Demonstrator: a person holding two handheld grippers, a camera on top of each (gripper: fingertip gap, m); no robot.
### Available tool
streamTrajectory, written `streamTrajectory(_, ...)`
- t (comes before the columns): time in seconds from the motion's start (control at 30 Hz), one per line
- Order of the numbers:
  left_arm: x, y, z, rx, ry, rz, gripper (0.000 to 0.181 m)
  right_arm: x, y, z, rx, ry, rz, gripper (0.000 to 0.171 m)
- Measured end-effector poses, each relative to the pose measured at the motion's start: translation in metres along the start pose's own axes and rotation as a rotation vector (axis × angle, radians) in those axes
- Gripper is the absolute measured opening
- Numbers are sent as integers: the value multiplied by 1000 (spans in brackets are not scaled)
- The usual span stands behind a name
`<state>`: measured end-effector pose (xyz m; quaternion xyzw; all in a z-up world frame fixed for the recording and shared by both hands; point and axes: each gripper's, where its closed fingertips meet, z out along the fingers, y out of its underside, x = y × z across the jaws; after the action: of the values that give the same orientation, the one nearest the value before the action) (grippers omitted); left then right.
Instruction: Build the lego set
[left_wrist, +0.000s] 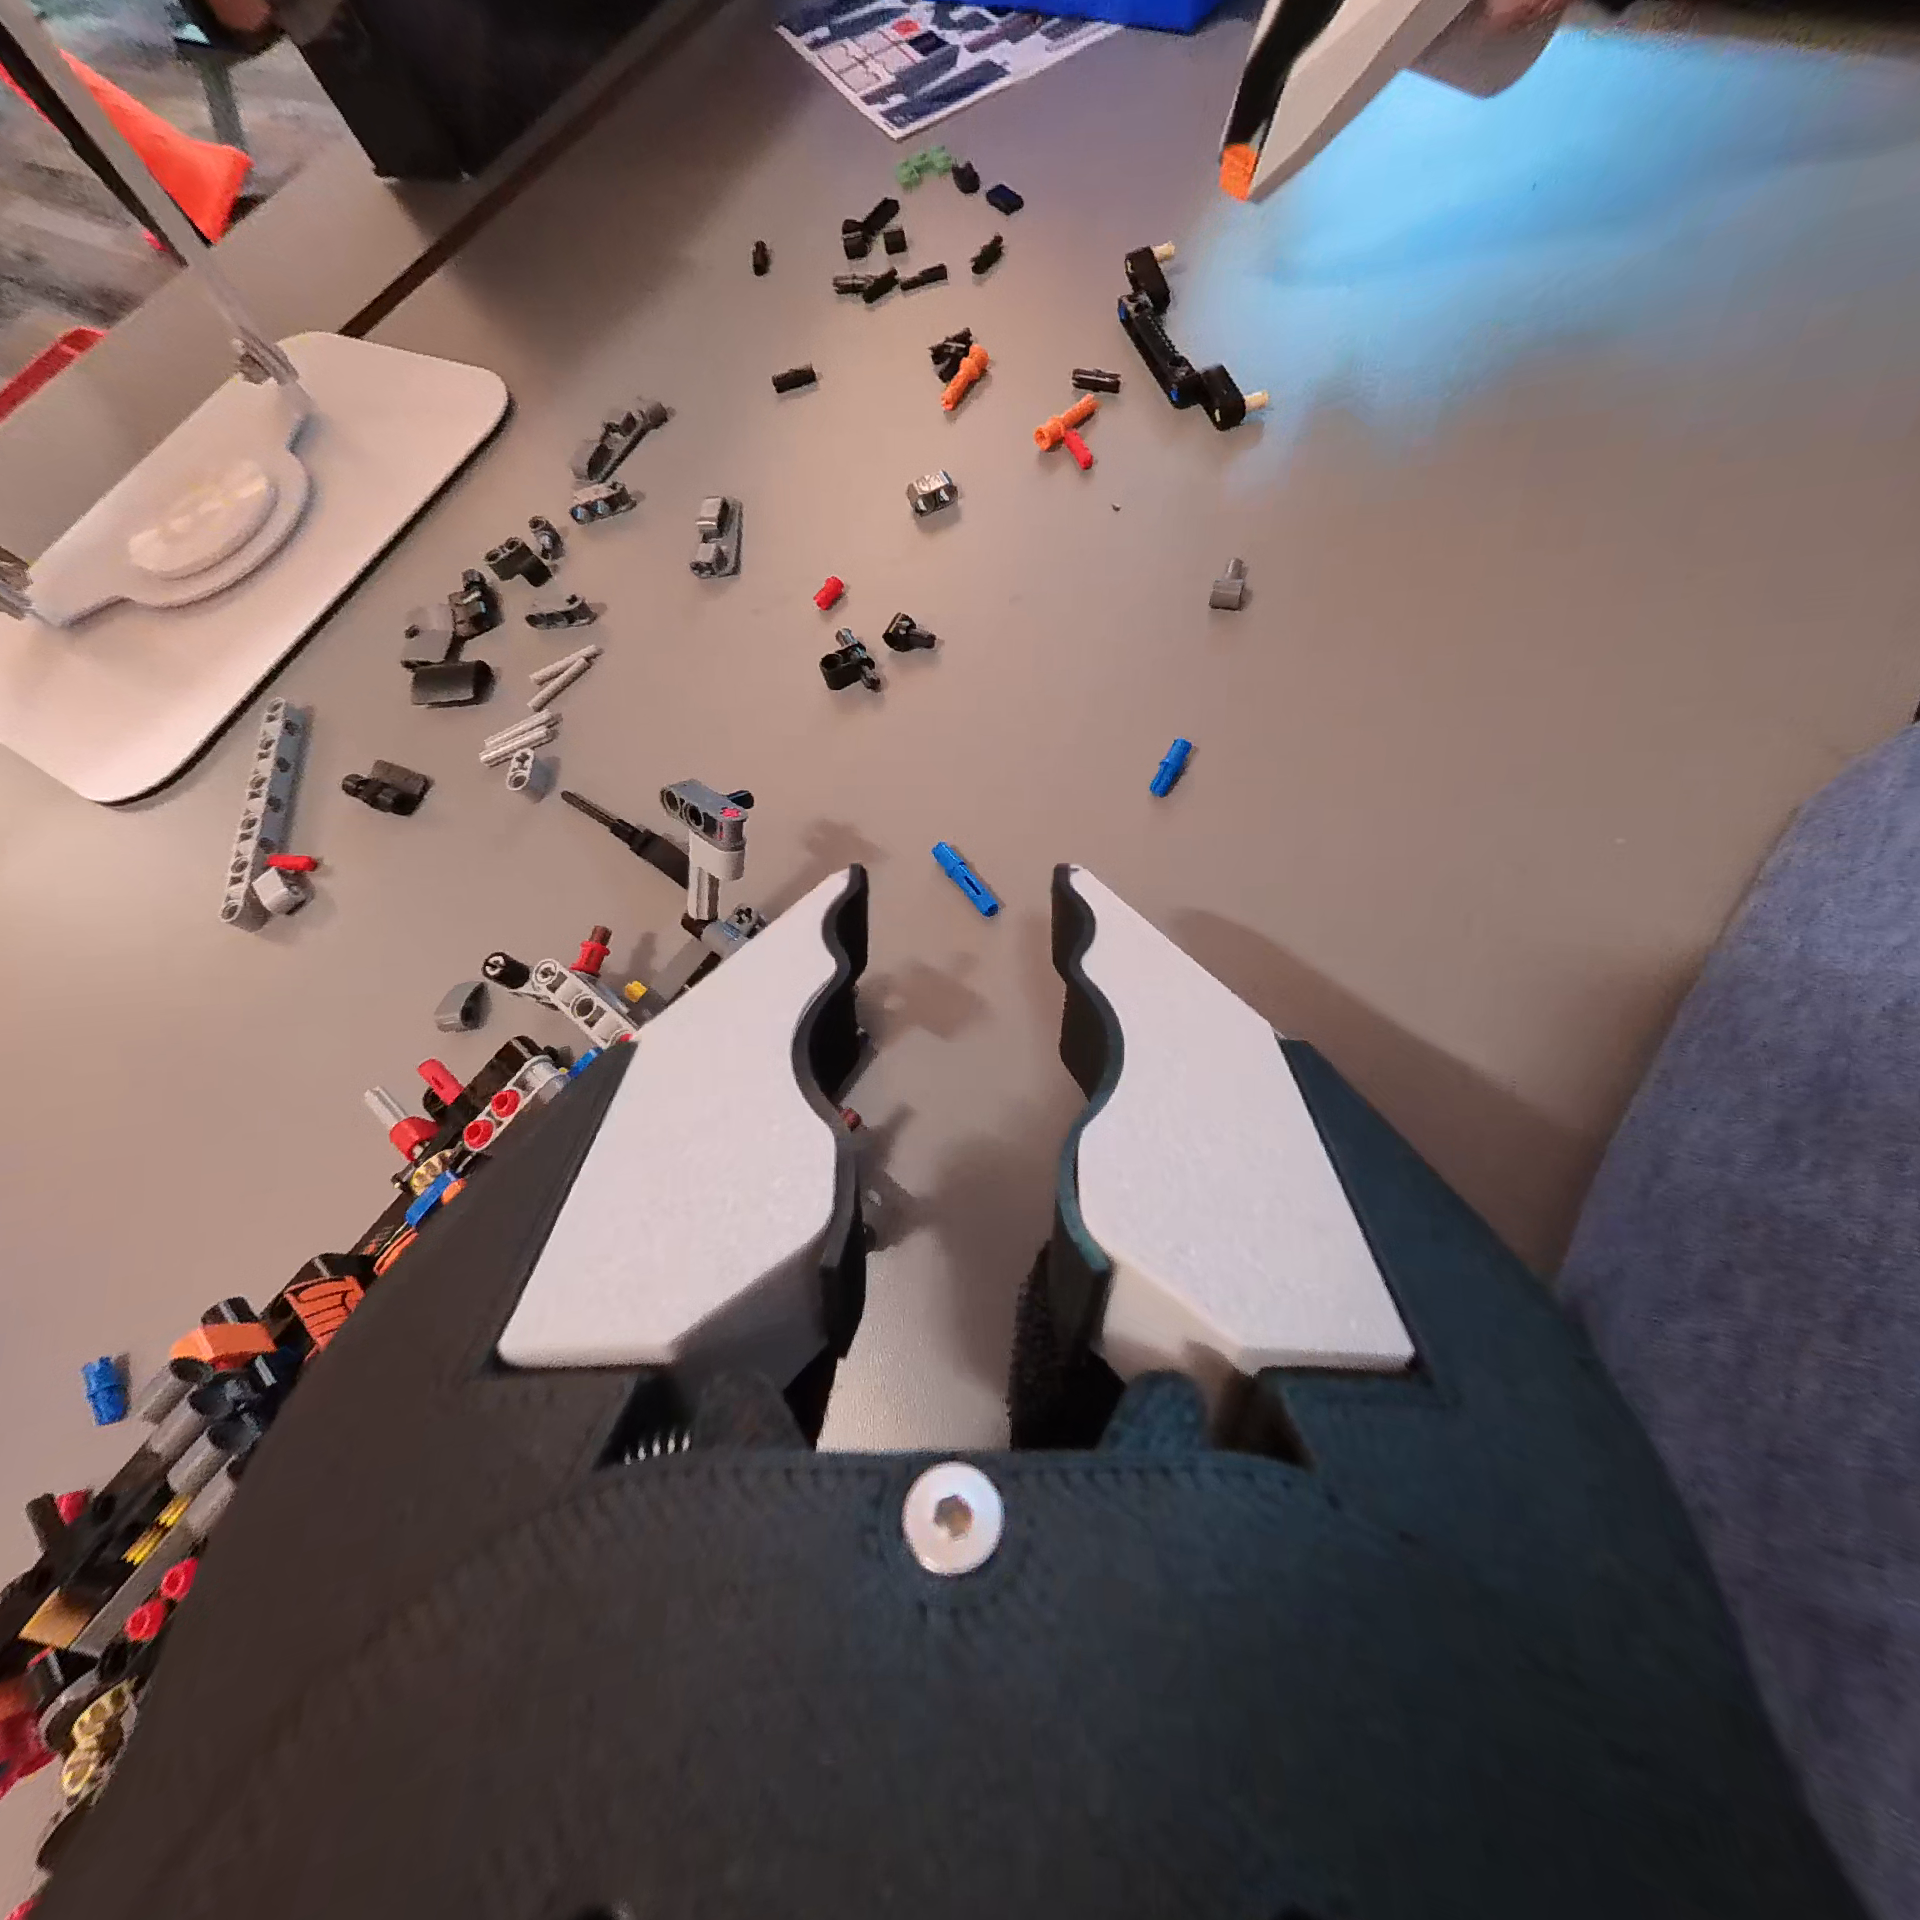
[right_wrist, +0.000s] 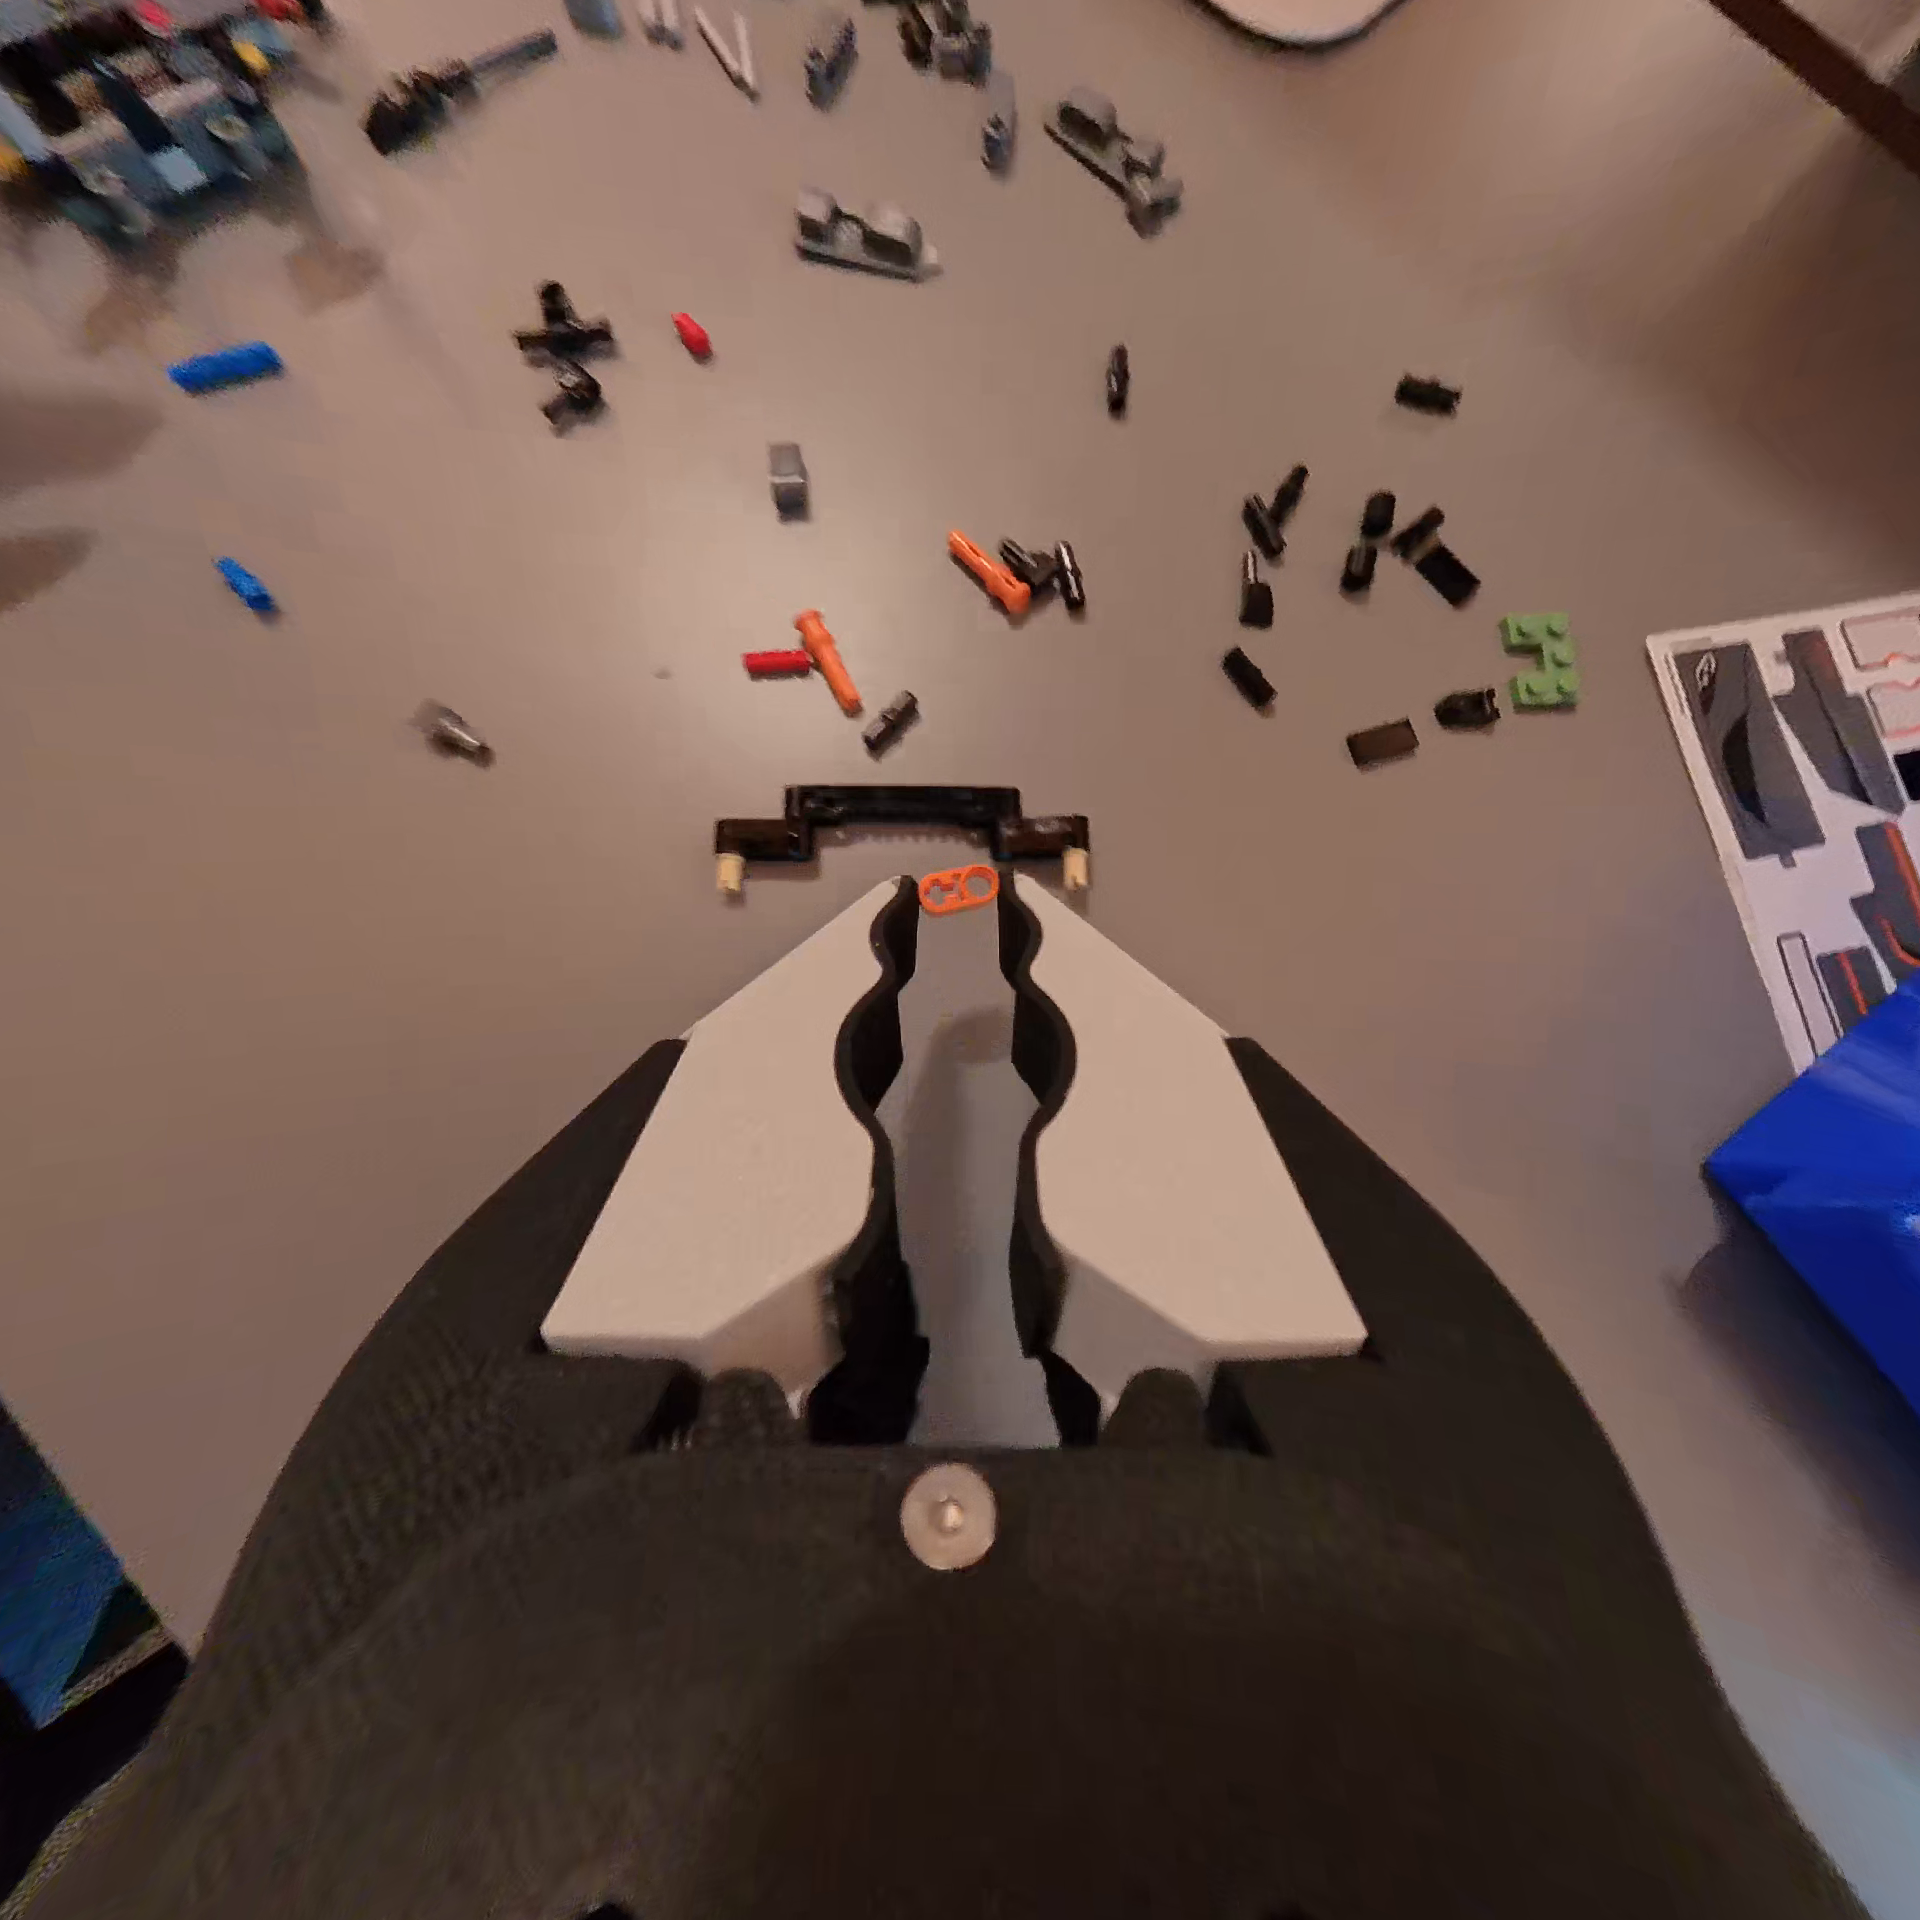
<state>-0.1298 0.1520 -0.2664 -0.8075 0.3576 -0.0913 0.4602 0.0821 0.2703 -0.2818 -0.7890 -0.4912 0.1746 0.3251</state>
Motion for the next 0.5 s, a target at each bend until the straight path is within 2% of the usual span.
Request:
streamTrajectory(0.2, 3, -1, -5, 10, -16, 1, 33, -52, -28, 1, 45, -105, -94, 13)
streamTrajectory(0.37, 4, 5, -14, 10, -32, -6, 33, -103, -38, 40, 1, -225, -227, 13)
streamTrajectory(0.5, 3, 9, -22, 3, -52, -1, 32, -121, -46, 66, -32, -275, -311, 13)
